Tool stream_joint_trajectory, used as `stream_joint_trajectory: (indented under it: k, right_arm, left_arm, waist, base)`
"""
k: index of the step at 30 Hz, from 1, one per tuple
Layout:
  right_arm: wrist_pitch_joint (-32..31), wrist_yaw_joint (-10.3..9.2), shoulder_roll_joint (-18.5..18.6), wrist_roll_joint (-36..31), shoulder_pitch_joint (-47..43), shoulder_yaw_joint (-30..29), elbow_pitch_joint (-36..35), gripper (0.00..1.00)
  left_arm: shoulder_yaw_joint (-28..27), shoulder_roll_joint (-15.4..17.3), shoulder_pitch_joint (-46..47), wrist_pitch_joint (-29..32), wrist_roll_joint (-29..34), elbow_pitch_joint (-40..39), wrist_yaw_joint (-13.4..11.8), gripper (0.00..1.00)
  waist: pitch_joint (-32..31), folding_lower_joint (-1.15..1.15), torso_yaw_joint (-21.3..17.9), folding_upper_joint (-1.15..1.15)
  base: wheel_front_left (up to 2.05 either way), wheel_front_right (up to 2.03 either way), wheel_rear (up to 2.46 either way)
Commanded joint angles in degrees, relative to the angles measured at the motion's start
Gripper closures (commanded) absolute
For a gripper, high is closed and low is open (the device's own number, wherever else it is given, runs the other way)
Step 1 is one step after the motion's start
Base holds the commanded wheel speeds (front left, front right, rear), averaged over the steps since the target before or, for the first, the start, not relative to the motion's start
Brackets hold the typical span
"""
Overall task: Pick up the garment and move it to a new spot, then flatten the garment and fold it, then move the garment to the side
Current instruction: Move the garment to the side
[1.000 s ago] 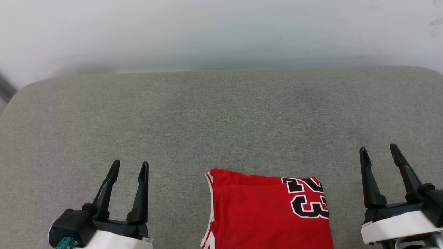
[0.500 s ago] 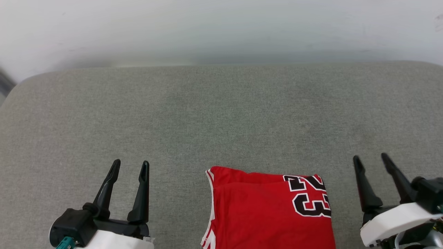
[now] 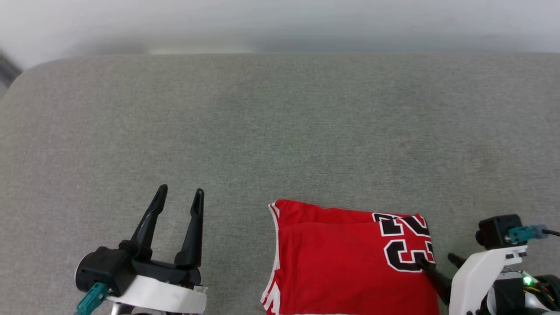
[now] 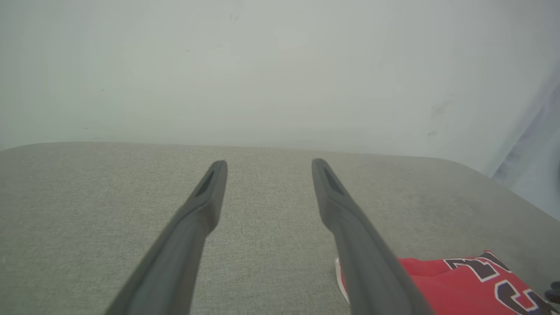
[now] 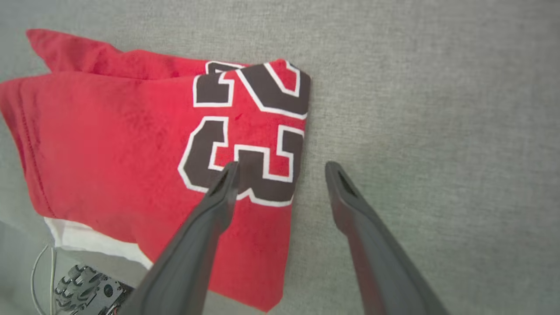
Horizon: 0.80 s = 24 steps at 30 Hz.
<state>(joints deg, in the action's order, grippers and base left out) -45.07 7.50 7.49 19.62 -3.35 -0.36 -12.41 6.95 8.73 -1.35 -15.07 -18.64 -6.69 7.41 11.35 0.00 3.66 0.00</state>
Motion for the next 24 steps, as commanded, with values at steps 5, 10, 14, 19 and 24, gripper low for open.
stream_joint_trajectory:
  k: [5,10,14,19,24]
  right_arm:
    - [-6.05,-0.02,-1.72,-1.18,1.88,-0.48,2.92,0.0]
    - [-6.67,-0.01,-2.48,-2.11,2.57,0.99,6.68,0.0]
    - [-5.68,-0.01,-2.08,-3.26,2.75,3.32,10.44,0.52]
    - [-3.21,-0.03,0.57,-5.41,4.22,5.55,12.35,1.0]
    - [0.51,-0.09,5.58,-9.21,8.26,8.23,11.79,1.0]
  left_arm:
    - [1.3,0.13,2.36,-0.13,-0.02,0.36,0.09,0.0]
    - [2.14,-0.16,3.35,-0.13,0.0,0.66,0.09,0.0]
    - [2.69,-0.37,4.07,-0.13,-0.04,1.11,0.09,0.0]
    - [2.48,-0.81,3.9,-0.13,-0.66,1.54,0.09,0.0]
    - [2.68,-0.68,2.58,-0.13,-0.33,1.94,0.09,0.0]
  waist:
    - [2.37,0.0,2.75,0.0]
    - [3.71,0.0,4.12,0.0]
    - [4.05,0.0,4.61,0.0]
    - [3.34,0.0,4.05,0.0]
    - [1.4,0.0,1.07,0.0]
  base:
    - [0.0,0.0,0.0]
    - [0.0,0.0,0.0]
    - [0.0,0.0,0.0]
    - [0.0,0.0,0.0]
    - [0.0,0.0,0.0]
